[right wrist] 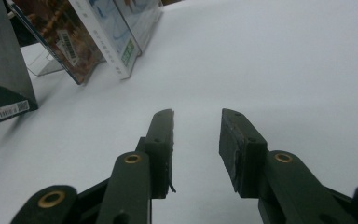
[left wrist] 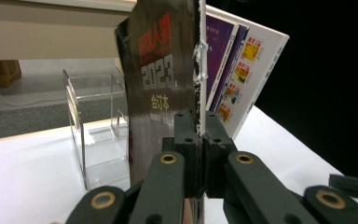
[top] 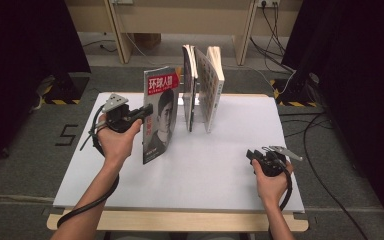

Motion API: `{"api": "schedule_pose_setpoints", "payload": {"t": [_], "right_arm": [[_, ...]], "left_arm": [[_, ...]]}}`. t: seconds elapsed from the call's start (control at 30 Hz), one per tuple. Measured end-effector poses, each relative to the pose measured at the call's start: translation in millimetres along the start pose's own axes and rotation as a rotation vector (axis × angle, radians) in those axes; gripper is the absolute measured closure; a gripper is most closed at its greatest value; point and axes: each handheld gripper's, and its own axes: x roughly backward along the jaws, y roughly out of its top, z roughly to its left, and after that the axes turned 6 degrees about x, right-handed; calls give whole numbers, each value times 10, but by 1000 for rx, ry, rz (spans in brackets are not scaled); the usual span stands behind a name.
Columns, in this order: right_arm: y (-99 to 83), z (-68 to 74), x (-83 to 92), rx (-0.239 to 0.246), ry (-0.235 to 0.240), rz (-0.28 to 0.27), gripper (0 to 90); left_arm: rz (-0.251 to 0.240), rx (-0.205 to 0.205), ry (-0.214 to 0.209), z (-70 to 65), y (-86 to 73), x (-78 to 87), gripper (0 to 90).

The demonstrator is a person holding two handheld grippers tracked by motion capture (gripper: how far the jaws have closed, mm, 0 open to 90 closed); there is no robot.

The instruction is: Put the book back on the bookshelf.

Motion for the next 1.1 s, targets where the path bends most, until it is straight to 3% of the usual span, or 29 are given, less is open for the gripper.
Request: {"api": "schedule_pose_setpoints", "payload": {"t": [0.27, 0.37, 1.1], "right_arm": [[-38, -61, 0, -23, -1, 7, 653], [-37, -54, 5, -11, -1, 3, 653], [-51, -45, 4, -26, -2, 11, 653]], "left_arm": [[-5, 8, 0, 30, 26, -60, 870], [-12, 12, 5, 36, 43, -72, 870], [-63, -3, 71, 184, 189, -36, 870]]}}
